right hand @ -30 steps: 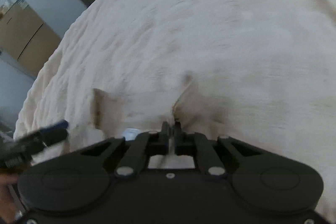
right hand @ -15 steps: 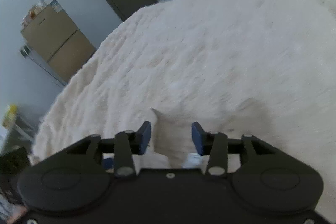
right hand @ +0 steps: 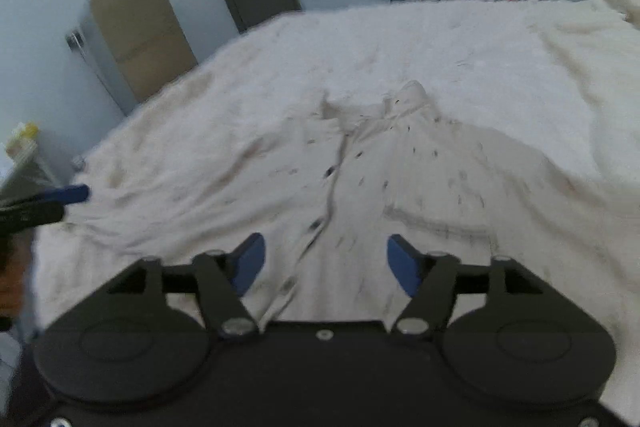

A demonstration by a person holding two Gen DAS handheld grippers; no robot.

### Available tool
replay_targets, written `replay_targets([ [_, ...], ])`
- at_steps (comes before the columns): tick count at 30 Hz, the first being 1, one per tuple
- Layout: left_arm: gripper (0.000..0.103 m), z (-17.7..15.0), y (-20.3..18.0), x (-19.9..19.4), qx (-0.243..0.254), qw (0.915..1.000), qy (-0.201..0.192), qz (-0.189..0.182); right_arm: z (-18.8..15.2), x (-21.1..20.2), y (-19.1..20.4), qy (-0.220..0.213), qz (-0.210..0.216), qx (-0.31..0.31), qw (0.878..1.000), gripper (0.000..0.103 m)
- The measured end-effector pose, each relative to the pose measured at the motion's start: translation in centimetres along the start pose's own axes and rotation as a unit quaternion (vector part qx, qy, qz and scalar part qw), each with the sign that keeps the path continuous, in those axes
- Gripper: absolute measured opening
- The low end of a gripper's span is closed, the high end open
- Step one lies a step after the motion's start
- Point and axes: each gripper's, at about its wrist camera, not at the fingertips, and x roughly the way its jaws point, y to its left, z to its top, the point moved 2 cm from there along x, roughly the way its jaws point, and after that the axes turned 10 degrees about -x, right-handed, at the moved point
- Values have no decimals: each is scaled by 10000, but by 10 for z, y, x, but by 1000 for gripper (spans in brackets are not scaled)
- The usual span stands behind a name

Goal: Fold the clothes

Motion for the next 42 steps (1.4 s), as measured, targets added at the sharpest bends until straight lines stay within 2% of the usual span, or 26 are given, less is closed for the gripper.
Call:
replay_targets([
  [2,93,-32,-13,-24,315,9991,98,281,-23,-48,10,-229,-59,115,9997,100],
  [3,93,-38,-15,-26,390,9985,138,355,-27,-59,15,-293,-91,132,9994,103],
  [4,93,-58,-22,-31,555,9965,280,560,-36,-69,21,-344,-124,97,9993,103],
  [6,93,-75,-27,-33,628,9947,422,692,-58,-84,29,-324,-282,-62,9991,103],
  [9,93,-102,-33,-29,668,9918,683,852,-82,-83,30,-241,-641,-261,9973,103],
  [12,93,-123,-40,-18,949,9855,850,1118,-102,-81,24,-401,-871,-61,9954,103],
  [16,93,-136,-30,-4,935,9817,918,1383,-123,-78,21,-715,-784,122,9943,102],
  [20,93,-154,-16,4,835,9729,1134,1833,-158,-73,16,-1154,-653,268,9908,101],
  [23,93,-157,-14,-2,678,9755,1140,1755,-162,-67,2,-1026,-364,722,9914,98],
  [27,92,-157,-19,-2,947,9746,1163,1662,-159,-65,0,-1052,-457,620,9915,99],
  [29,88,-158,-23,1,1302,9697,1276,1626,-160,-60,-2,-975,-425,693,9919,99],
  [32,77,-156,-25,3,1516,9671,1231,1628,-162,-54,1,-892,-377,635,9933,99],
  [34,75,-155,-28,8,1494,9707,1315,1349,-163,-52,4,-858,-352,585,9940,99],
  [36,75,-161,-34,16,1743,9666,1472,1167,-164,-50,5,-843,-269,664,9939,99],
  [40,75,-177,-46,35,2405,9486,1751,1080,-167,-48,3,-839,-200,824,9929,99],
  [42,75,-179,-52,37,2508,9471,1833,808,-168,-48,1,-841,-202,903,9922,99],
])
